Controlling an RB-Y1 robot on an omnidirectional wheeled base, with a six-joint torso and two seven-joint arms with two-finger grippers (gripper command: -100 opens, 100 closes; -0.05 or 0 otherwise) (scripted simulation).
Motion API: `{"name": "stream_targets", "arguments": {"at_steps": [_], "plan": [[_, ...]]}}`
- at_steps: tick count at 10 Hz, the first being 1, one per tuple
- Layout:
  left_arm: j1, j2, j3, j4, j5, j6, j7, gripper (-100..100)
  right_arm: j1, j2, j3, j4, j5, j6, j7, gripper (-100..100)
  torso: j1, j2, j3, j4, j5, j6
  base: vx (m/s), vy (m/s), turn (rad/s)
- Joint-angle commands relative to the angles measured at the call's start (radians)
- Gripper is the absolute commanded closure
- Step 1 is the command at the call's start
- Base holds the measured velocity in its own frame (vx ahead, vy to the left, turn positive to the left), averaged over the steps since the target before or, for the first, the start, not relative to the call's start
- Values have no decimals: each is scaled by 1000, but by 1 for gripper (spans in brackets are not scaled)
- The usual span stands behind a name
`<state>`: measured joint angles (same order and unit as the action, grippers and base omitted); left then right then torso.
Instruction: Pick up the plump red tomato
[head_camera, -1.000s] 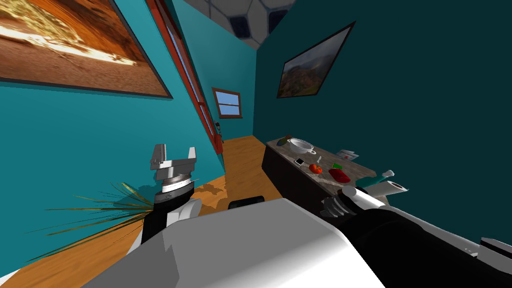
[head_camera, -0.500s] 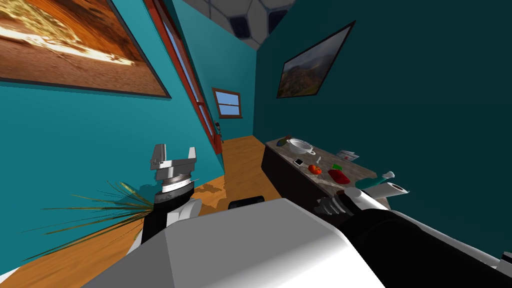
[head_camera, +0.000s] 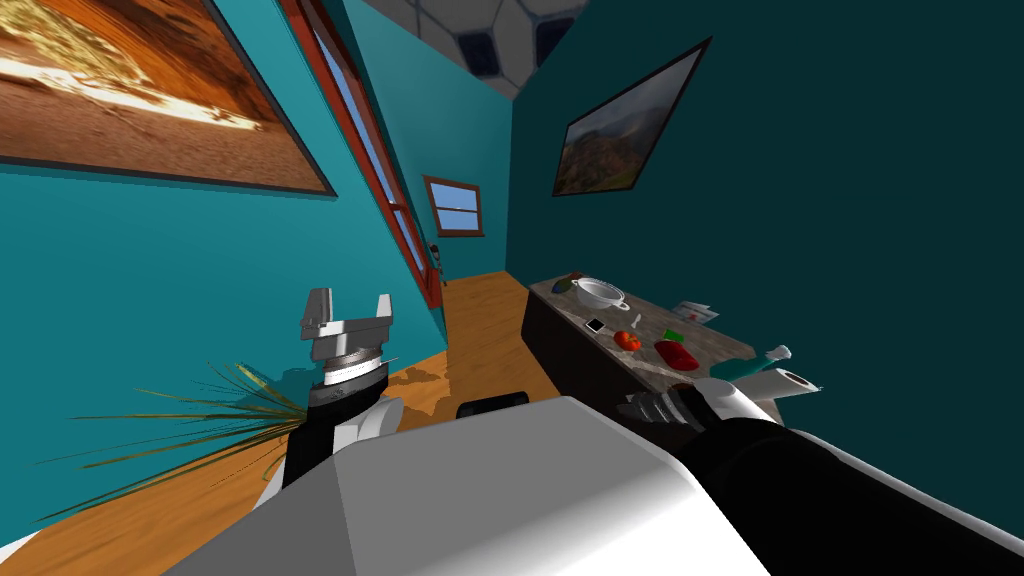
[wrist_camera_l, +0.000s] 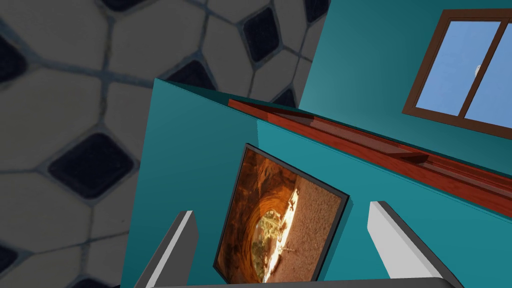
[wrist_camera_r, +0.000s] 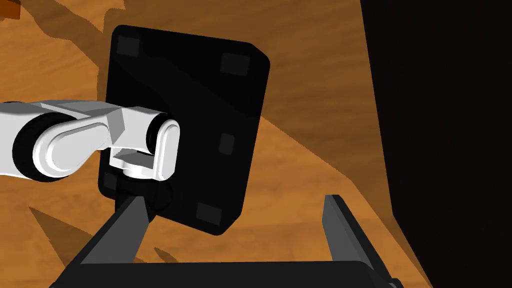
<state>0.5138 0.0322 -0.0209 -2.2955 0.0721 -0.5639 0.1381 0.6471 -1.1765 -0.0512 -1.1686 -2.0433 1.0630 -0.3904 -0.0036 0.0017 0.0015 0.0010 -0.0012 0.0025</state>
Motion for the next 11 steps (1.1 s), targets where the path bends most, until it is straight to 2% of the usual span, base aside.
{"name": "stream_targets", "arguments": {"at_steps": [1, 3, 4, 5, 6, 8, 9, 10, 11], "plan": [[0, 0, 0, 0, 0, 0, 0, 0, 41, 23, -50, -29, -50, 23, -42, -100, 0, 0, 0, 0, 0, 0, 5, -69, 15], [0, 0, 0, 0, 0, 0, 0, 0, 41, 23, -56, -29, -94, 23, -42, -100, -2, 0, 0, 0, 0, 0, 11, -53, 8], [0, 0, 0, 0, 0, 0, 0, 0, 74, 46, -102, -51, -132, 42, -78, -100, 0, 0, 0, 0, 0, 0, 14, -55, 16], [0, 0, 0, 0, 0, 0, 0, 0, 74, 46, -102, -51, -160, 42, -78, -100, -1, 0, 0, 0, 0, 0, 19, -72, 9], [0, 0, 0, 0, 0, 0, 0, 0, 106, 70, -145, -70, -190, 58, -112, -100, -2, -1, 0, 0, 0, 0, 37, -113, 16], [0, 0, 0, 0, 0, 0, 0, 0, 106, 70, -145, -70, -230, 58, -112, -100, -4, -2, -1, 0, -1, 0, 22, -67, 13], [0, 0, 0, 0, 0, 0, 0, 0, 136, 92, -184, -86, -270, 71, -143, -100, -1, -1, -1, 0, 0, 0, 17, -77, 14], [0, 0, 0, 0, 0, 0, 0, 0, 136, 92, -184, -86, -289, 71, -143, -100, -2, -1, 0, 0, 0, 0, 29, -84, 16], [0, 0, 0, 0, 0, 0, 0, 0, 165, 114, -219, -99, -324, 81, -171, -100, -2, -1, -1, 0, -1, 0, 53, -142, 15]]}}
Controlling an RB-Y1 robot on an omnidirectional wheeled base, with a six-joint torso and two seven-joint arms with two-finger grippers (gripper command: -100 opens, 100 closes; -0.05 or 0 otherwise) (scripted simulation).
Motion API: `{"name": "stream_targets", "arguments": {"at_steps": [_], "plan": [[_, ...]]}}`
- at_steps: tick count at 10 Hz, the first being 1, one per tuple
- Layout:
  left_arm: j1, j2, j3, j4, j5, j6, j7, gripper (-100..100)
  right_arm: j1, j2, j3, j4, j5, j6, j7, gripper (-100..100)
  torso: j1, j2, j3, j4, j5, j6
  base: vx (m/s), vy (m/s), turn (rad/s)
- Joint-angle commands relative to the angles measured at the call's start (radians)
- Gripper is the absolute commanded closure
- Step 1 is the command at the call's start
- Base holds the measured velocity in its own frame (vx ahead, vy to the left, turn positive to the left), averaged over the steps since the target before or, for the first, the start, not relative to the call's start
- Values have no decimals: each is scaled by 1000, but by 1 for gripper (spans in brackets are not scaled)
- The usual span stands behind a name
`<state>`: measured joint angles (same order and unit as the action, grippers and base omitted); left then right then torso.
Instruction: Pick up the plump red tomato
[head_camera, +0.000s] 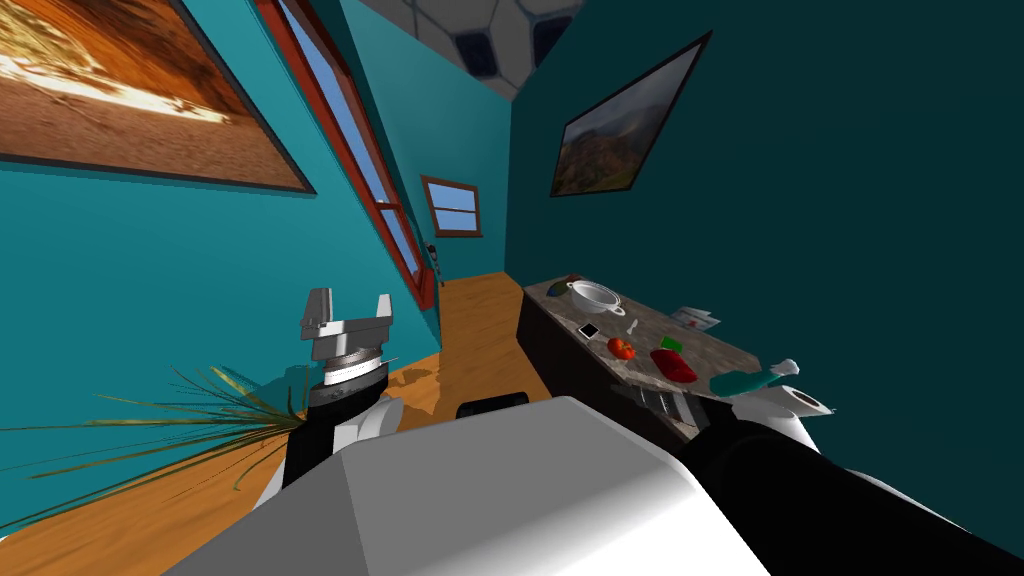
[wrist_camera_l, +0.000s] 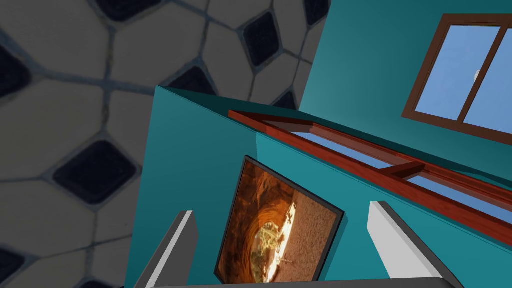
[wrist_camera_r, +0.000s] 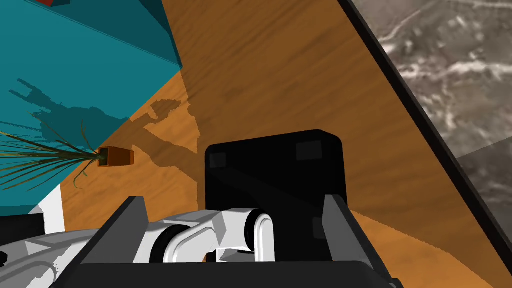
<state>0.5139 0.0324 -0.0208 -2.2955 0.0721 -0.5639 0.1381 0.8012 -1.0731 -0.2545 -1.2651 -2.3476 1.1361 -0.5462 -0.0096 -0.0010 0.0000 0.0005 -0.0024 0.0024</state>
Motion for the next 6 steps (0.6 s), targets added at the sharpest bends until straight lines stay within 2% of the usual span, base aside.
{"name": "stream_targets", "arguments": {"at_steps": [1, 2, 3, 4, 5, 6], "plan": [[0, 0, 0, 0, 0, 0, 0, 0, 11, 11, -16, -2, -37, 7, -15, -100, 0, 0, 0, 0, 0, 0, 36, -123, 22], [0, 0, 0, 0, 0, 0, 0, 0, 38, 33, -46, -12, -73, 14, -40, -100, 1, 0, 0, 0, 0, 0, 59, -123, 24], [0, 0, 0, 0, 0, 0, 0, 0, 38, 33, -46, -12, -83, 14, -40, -100, 0, -1, 0, 0, 0, 0, 62, -100, 13], [0, 0, 0, 0, 0, 0, 0, 0, 64, 55, -71, -17, -121, 16, -63, -100, 2, -1, -1, 0, 0, 0, 77, -132, 20], [0, 0, 0, 0, 0, 0, 0, 0, 88, 77, -89, -19, -149, 16, -82, -100, 0, -2, -1, 0, 0, 0, 121, -206, 41], [0, 0, 0, 0, 0, 0, 0, 0, 110, 97, -102, -19, -176, 14, -100, -100, -4, -4, -2, -1, -1, 0, 116, -281, 45]]}}
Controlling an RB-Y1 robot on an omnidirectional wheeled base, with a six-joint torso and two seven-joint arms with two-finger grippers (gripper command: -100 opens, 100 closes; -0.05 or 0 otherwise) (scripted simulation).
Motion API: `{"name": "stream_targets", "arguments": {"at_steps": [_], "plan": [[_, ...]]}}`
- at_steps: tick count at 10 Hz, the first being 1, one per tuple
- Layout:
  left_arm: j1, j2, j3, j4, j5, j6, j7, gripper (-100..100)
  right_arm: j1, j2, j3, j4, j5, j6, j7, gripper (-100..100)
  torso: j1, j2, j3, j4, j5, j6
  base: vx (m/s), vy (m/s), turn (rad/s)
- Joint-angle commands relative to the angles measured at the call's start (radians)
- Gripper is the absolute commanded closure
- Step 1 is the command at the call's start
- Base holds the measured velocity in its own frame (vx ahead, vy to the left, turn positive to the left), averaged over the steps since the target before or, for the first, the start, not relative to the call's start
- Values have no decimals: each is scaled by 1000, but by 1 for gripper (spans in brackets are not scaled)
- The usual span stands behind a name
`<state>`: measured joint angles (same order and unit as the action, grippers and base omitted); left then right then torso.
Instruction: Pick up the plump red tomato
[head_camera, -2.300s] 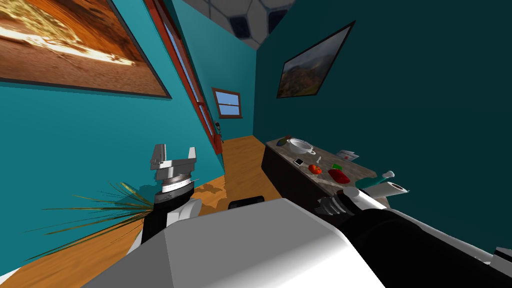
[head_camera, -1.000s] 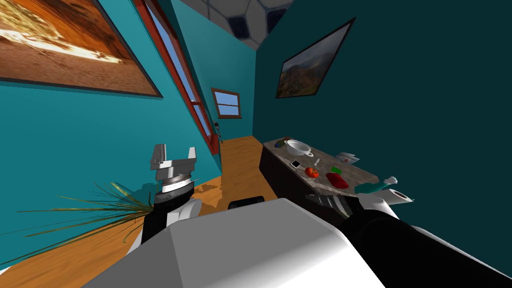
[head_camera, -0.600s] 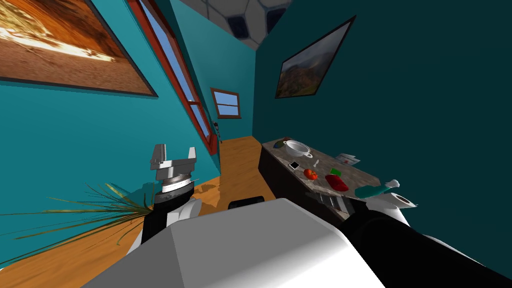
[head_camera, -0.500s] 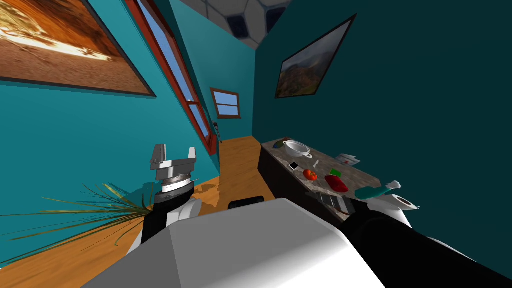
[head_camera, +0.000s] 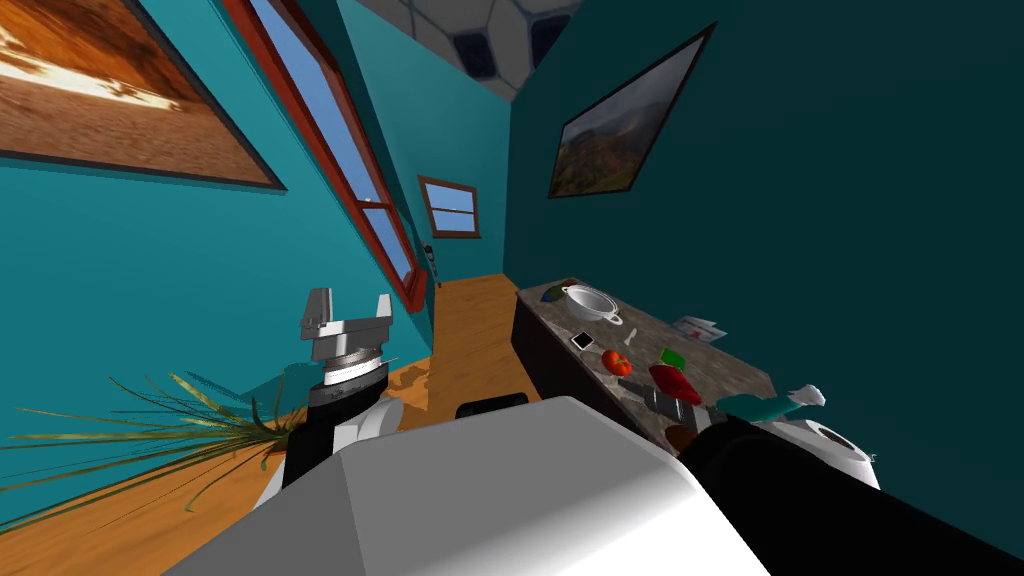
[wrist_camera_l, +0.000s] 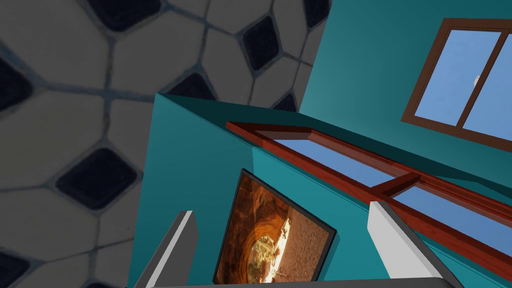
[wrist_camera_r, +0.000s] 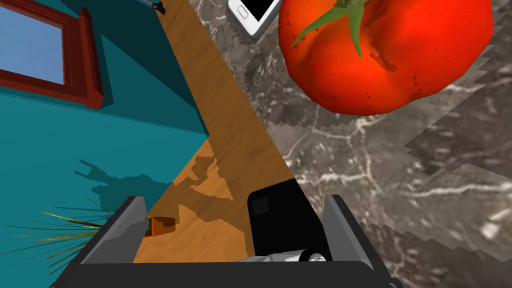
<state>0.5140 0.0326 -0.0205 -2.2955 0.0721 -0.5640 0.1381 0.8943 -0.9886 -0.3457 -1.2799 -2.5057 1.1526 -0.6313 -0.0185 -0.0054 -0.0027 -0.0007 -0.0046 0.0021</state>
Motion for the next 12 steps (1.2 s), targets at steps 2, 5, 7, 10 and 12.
{"name": "stream_targets", "arguments": {"at_steps": [2, 5, 7, 10, 12], "plan": [[0, 0, 0, 0, 0, 0, 0, 0, 51, 48, -27, 0, -52, -10, -40, -100, 0, 0, 0, 0, 0, 0, 109, -255, 47], [0, 0, 0, 0, 0, 0, 0, 0, 61, 62, -29, 1, -62, -16, -50, -100, 4, -2, -1, 0, 0, 0, 106, -167, 36], [0, 0, 0, 0, 0, 0, 0, 0, 99, 88, -28, -27, -75, -31, -28, -100, 15, 5, 3, 1, 3, 0, 29, -19, 59], [0, 0, 0, 0, 0, 0, 0, 0, 161, 131, -26, -72, -94, -54, 12, -100, 16, 3, 1, 1, 3, 0, 67, -24, 96], [0, 0, 0, 0, 0, 0, 0, 0, 170, 138, -25, -80, -97, -59, 17, -100, 17, 3, 2, 1, 3, 0, 43, -16, 41]]}}
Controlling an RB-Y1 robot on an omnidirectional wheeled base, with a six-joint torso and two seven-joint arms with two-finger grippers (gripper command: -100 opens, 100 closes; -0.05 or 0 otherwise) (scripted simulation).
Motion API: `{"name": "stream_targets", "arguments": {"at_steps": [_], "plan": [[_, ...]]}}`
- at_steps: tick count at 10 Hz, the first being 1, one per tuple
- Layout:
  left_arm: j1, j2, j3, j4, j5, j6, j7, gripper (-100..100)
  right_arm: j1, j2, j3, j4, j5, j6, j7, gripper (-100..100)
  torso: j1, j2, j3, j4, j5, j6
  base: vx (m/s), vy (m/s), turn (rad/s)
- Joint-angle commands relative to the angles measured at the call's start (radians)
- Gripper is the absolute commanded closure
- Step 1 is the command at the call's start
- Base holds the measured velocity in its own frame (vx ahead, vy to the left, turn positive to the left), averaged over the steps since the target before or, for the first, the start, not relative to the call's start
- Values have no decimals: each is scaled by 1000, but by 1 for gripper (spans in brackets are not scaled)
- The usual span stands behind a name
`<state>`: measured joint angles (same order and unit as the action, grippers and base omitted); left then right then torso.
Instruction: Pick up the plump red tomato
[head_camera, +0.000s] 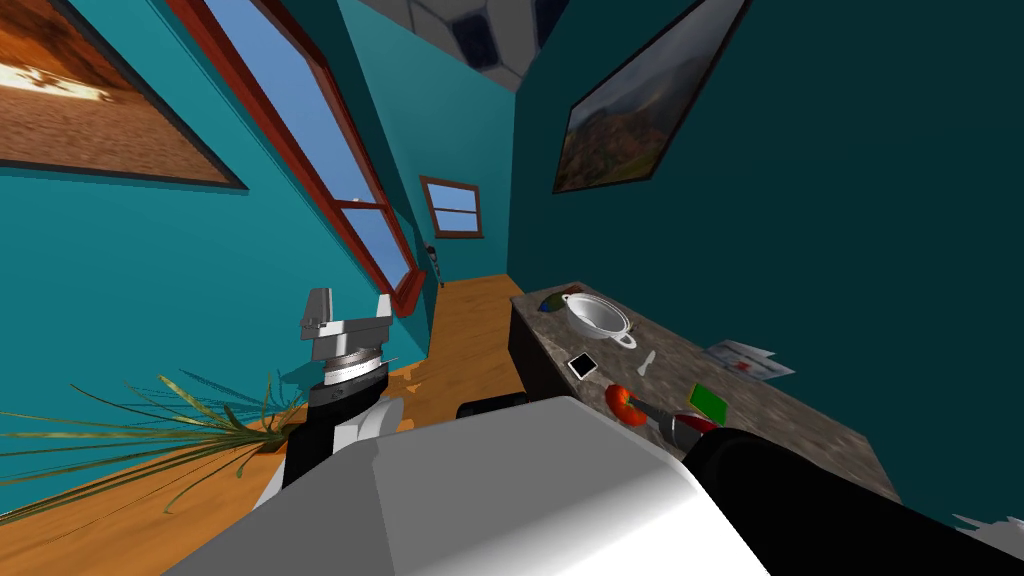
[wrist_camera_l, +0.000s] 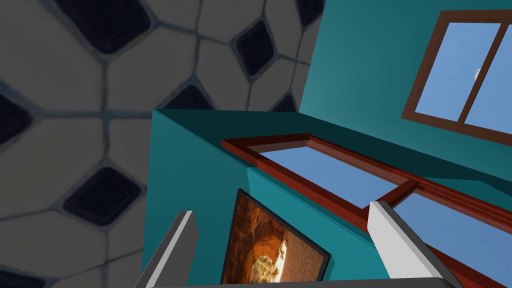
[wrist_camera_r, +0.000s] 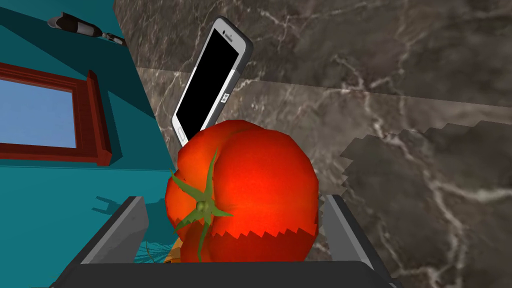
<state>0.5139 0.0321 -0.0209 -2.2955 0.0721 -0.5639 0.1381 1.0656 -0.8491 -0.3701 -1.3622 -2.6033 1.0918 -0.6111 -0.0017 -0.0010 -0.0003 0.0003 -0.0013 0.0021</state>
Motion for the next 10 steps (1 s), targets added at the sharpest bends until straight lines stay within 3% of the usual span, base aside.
{"name": "stream_targets", "arguments": {"at_steps": [1, 5, 6, 7, 10], "plan": [[0, 0, 0, 0, 0, 0, 0, 0, 0, 0, 0, 0, 0, 0, 0, 100, 0, 0, 0, 0, 0, 0, 0, 0, 0], [0, 0, 0, 0, 0, 0, 0, 0, 0, 0, 0, 0, 0, 0, 0, 100, 1, 2, 2, 1, 1, 0, 0, 0, 0], [0, 0, 0, 0, 0, 0, 0, 0, 0, 0, 0, 0, 0, 0, 0, 0, 1, 2, 2, 1, 1, 0, 0, 0, 0], [0, 0, 0, 0, 0, 0, 0, 0, -35, -26, -3, 28, 11, 16, -24, 100, 1, 3, 2, 1, 1, 0, -43, 19, -123], [0, 0, 0, 0, 0, 0, 0, 0, -97, -68, -5, 74, 31, 39, -64, 100, 3, 7, 4, 2, 1, 1, -72, 28, -93]]}}
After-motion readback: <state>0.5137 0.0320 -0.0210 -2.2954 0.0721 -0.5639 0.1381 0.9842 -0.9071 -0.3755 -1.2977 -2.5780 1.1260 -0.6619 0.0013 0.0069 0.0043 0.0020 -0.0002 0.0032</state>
